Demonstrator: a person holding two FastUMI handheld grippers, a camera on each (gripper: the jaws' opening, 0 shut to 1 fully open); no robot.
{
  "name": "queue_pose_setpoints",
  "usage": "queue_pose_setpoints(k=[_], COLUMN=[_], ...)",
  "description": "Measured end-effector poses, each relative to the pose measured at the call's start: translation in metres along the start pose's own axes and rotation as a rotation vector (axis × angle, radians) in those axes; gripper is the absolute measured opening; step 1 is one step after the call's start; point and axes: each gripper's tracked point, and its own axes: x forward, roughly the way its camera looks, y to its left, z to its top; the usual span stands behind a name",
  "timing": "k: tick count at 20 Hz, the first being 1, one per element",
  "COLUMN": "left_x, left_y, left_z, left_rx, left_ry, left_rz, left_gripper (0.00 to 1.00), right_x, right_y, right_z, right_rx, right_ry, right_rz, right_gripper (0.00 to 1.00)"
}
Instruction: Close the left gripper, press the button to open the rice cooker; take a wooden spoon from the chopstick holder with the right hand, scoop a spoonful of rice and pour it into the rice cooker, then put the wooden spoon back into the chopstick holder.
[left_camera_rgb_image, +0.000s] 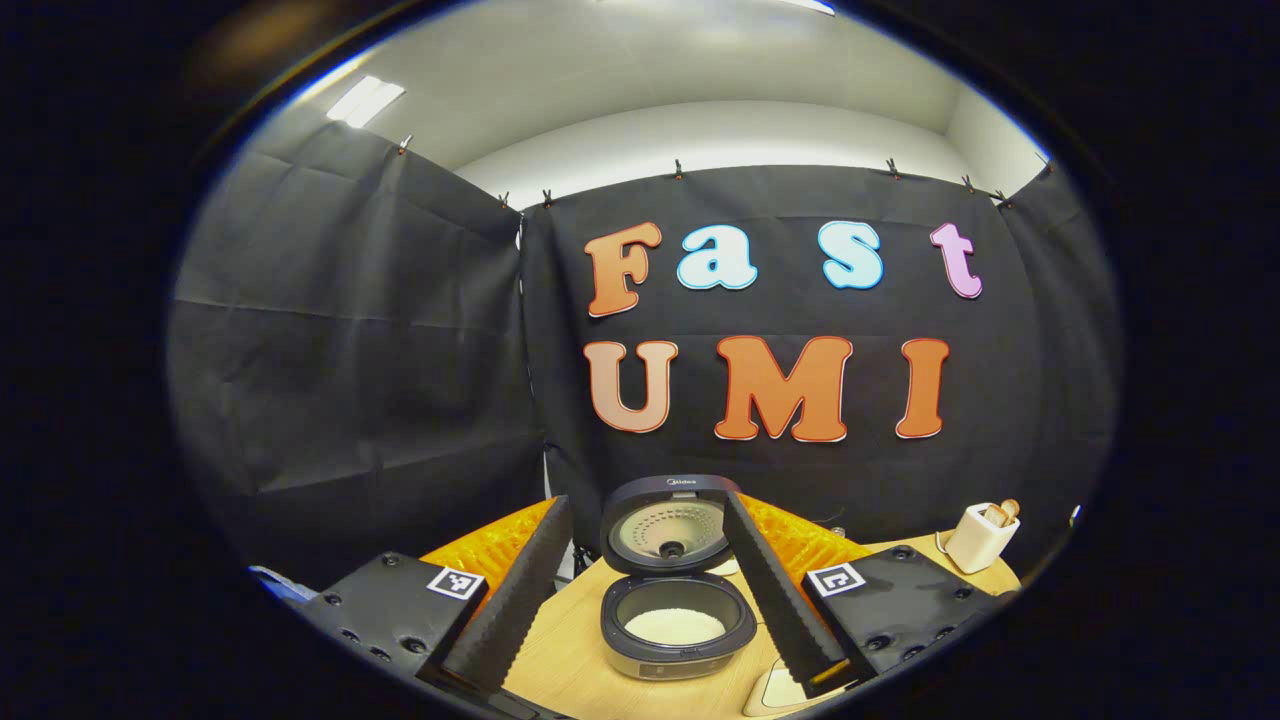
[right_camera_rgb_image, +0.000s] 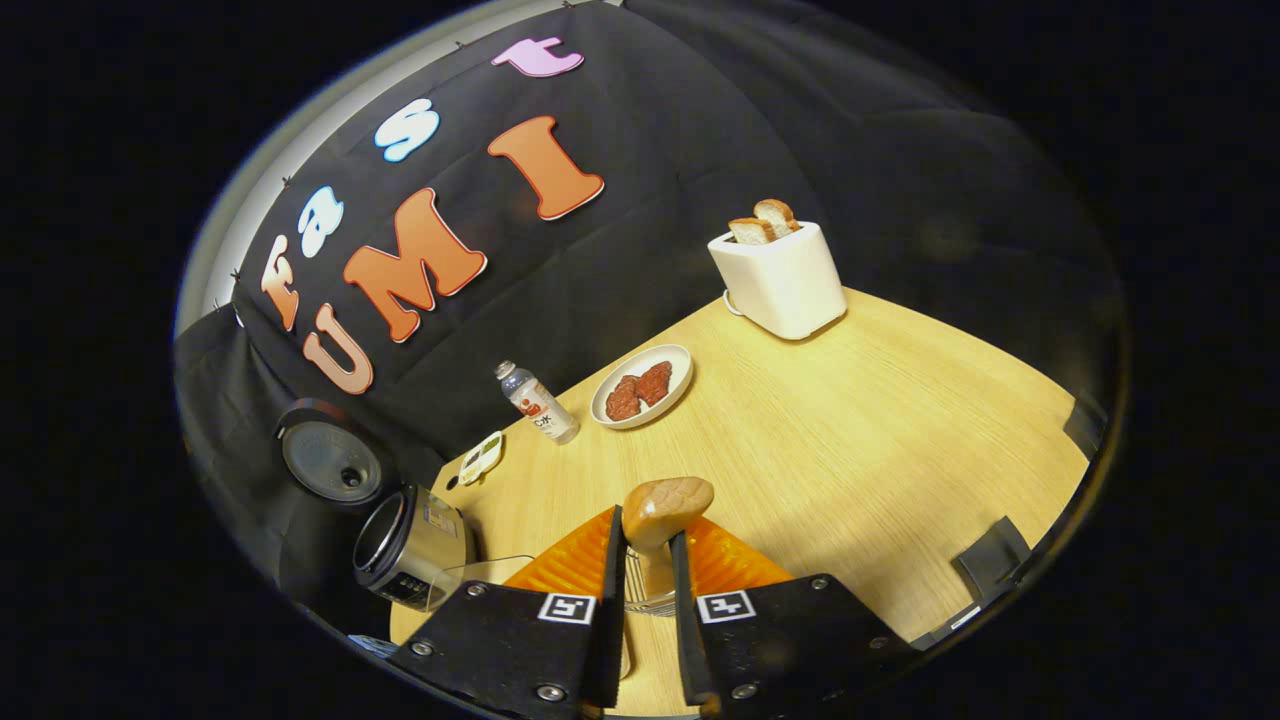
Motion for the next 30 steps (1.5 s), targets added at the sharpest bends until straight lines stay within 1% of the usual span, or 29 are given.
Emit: queue_pose_setpoints(k=[2, 4, 6, 8, 11, 13, 14, 15, 16, 19, 21, 25, 30], left_x=[0.000, 0.005, 0.012, 0.017, 0.026, 0.030, 0.033, 0.037, 0.039, 0.048, 0.054, 0.065, 0.077], left_y=[0.010, 0.017, 0.025, 0.031, 0.044, 0.048, 0.051, 0.055, 0.060, 0.072, 0.079, 0.094, 0.106], left_z=[-0.001, -0.002, -0.003, -0.003, -0.005, -0.011, -0.013, -0.015, -0.016, -0.020, -0.019, -0.014, -0.022], left_rx=[-0.006, -0.012, -0.015, -0.019, -0.022, -0.030, -0.036, -0.041, -0.048, -0.056, -0.045, -0.005, 0.020], left_ry=[-0.001, 0.001, 0.008, 0.004, 0.001, 0.007, 0.011, 0.014, 0.016, 0.019, 0.018, -0.006, -0.002], left_rz=[0.008, 0.006, 0.001, -0.013, -0.023, -0.046, -0.054, -0.058, -0.062, -0.082, -0.100, -0.128, -0.169], left_gripper=[0.99, 1.00, 1.00, 0.98, 0.97, 0.97, 1.00, 0.97, 0.99, 1.00, 0.98, 0.98, 0.99], right_x=[0.010, 0.005, -0.004, -0.018, -0.039, -0.052, -0.060, -0.066, -0.070, -0.074, -0.069, -0.053, -0.034], right_y=[0.010, 0.019, 0.024, 0.034, 0.058, 0.079, 0.091, 0.105, 0.121, 0.155, 0.165, 0.168, 0.151], right_z=[0.003, 0.014, 0.026, 0.037, 0.053, 0.065, 0.066, 0.068, 0.066, 0.049, 0.031, -0.013, -0.060], right_rx=[-0.044, -0.063, -0.083, -0.096, -0.141, -0.177, -0.195, -0.217, -0.243, -0.302, -0.345, -0.441, -0.604], right_ry=[0.000, -0.032, -0.057, -0.079, -0.131, -0.174, -0.193, -0.204, -0.212, -0.210, -0.197, -0.142, -0.062], right_rz=[-0.008, -0.005, -0.016, -0.024, -0.016, -0.001, 0.014, 0.034, 0.061, 0.122, 0.122, 0.082, -0.031], right_gripper=[0.17, 0.13, 0.12, 0.12, 0.12, 0.12, 0.12, 0.12, 0.12, 0.12, 0.12, 0.12, 0.12])
